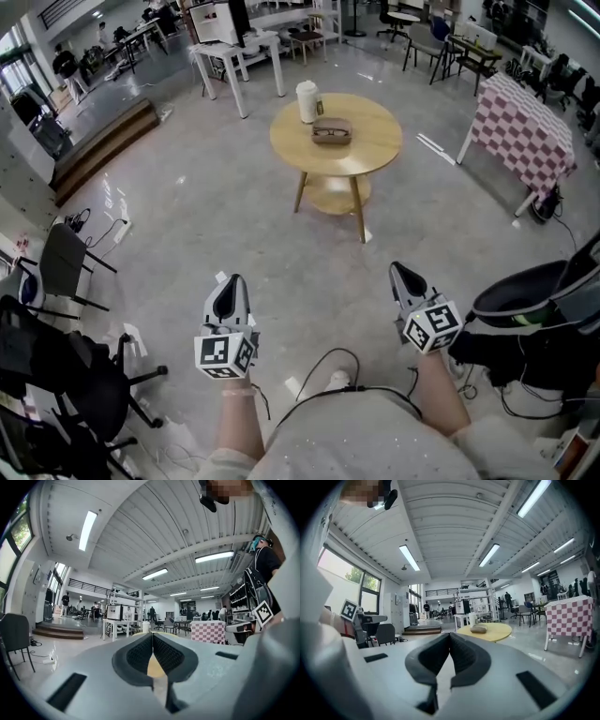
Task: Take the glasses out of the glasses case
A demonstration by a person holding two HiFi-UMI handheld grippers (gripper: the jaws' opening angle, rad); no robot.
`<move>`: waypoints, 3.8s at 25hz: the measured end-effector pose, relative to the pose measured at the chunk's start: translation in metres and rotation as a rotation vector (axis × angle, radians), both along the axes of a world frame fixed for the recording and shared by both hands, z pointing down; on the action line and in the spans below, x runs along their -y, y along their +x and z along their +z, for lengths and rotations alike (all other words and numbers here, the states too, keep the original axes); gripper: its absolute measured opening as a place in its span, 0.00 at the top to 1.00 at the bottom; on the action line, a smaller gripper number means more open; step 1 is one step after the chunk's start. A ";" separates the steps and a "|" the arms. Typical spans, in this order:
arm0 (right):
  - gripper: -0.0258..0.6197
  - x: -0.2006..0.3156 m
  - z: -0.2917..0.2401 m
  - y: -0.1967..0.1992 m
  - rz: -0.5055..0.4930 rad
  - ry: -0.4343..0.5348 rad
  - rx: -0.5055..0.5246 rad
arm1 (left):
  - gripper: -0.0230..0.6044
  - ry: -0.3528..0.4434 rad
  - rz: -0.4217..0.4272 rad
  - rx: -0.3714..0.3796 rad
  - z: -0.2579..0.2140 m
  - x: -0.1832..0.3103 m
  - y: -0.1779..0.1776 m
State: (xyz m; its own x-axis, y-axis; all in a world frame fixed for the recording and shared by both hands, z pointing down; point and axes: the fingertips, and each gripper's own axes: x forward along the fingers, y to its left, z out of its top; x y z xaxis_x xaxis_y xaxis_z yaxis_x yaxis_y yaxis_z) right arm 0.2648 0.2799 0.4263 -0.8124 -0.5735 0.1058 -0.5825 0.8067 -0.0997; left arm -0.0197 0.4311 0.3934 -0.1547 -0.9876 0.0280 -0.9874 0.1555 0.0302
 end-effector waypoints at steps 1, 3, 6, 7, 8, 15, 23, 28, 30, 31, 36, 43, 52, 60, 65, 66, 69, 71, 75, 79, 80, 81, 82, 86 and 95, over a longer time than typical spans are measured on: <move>0.95 0.006 0.000 0.003 0.003 0.000 0.003 | 0.95 0.000 0.002 -0.002 0.001 0.006 0.001; 0.95 0.016 -0.001 0.005 -0.001 -0.004 0.016 | 0.95 -0.003 0.002 -0.007 0.005 0.016 0.001; 0.95 0.022 0.005 0.007 -0.007 -0.019 0.030 | 0.95 -0.002 0.001 -0.015 0.012 0.023 0.002; 0.95 0.023 0.008 0.007 -0.007 -0.024 0.032 | 0.95 -0.003 0.003 -0.016 0.014 0.024 0.003; 0.95 0.025 0.009 0.008 -0.010 -0.027 0.032 | 0.95 -0.006 0.003 -0.016 0.015 0.026 0.003; 0.95 0.043 0.010 0.011 -0.010 -0.054 0.033 | 0.95 -0.026 -0.001 -0.010 0.010 0.044 0.002; 0.95 0.054 0.014 0.011 -0.012 -0.065 0.042 | 0.95 -0.038 0.020 -0.003 0.015 0.060 0.009; 0.95 0.064 0.014 0.000 -0.017 -0.068 0.044 | 0.95 -0.045 0.021 -0.010 0.019 0.072 -0.001; 0.95 0.072 0.016 -0.007 -0.018 -0.067 0.037 | 0.95 -0.047 0.027 -0.010 0.022 0.084 -0.006; 0.95 0.077 0.016 -0.011 -0.019 -0.064 0.029 | 0.95 -0.047 0.029 -0.012 0.023 0.092 -0.009; 0.95 0.111 0.009 -0.031 0.008 -0.035 0.003 | 0.95 -0.033 0.044 -0.027 0.018 0.140 -0.028; 0.77 0.162 0.004 -0.059 0.051 -0.076 0.040 | 0.95 -0.052 0.088 -0.046 0.020 0.202 -0.061; 0.76 0.212 0.006 -0.091 0.119 -0.121 0.061 | 0.95 -0.069 0.150 -0.052 0.022 0.269 -0.104; 0.76 0.251 0.013 -0.118 0.170 -0.152 0.064 | 0.95 -0.081 0.200 -0.067 0.027 0.326 -0.136; 0.76 0.272 0.023 -0.133 0.197 -0.167 0.075 | 0.95 -0.091 0.231 -0.066 0.036 0.355 -0.151; 0.76 0.275 0.024 -0.135 0.203 -0.170 0.078 | 0.95 -0.094 0.236 -0.068 0.039 0.360 -0.153; 0.76 0.282 0.029 -0.140 0.217 -0.178 0.089 | 0.95 -0.100 0.247 -0.074 0.046 0.370 -0.158; 0.76 0.285 0.031 -0.143 0.219 -0.183 0.094 | 0.95 -0.099 0.250 -0.079 0.050 0.374 -0.159; 0.76 0.286 0.034 -0.142 0.224 -0.190 0.085 | 0.95 -0.115 0.261 -0.084 0.057 0.379 -0.159; 0.76 0.293 0.033 -0.135 0.248 -0.193 0.099 | 0.95 -0.104 0.263 -0.084 0.053 0.386 -0.162; 0.76 0.295 0.033 -0.135 0.250 -0.195 0.100 | 0.95 -0.102 0.261 -0.085 0.052 0.388 -0.162; 0.76 0.298 0.033 -0.135 0.249 -0.197 0.100 | 0.95 -0.102 0.259 -0.087 0.052 0.390 -0.163; 0.76 0.301 0.033 -0.136 0.245 -0.199 0.100 | 0.95 -0.104 0.256 -0.090 0.053 0.393 -0.163; 0.76 0.316 0.037 -0.147 0.211 -0.202 0.092 | 0.95 -0.122 0.244 -0.101 0.065 0.406 -0.163; 0.76 0.389 0.040 -0.184 0.128 -0.220 0.115 | 0.95 -0.130 0.211 -0.070 0.055 0.462 -0.182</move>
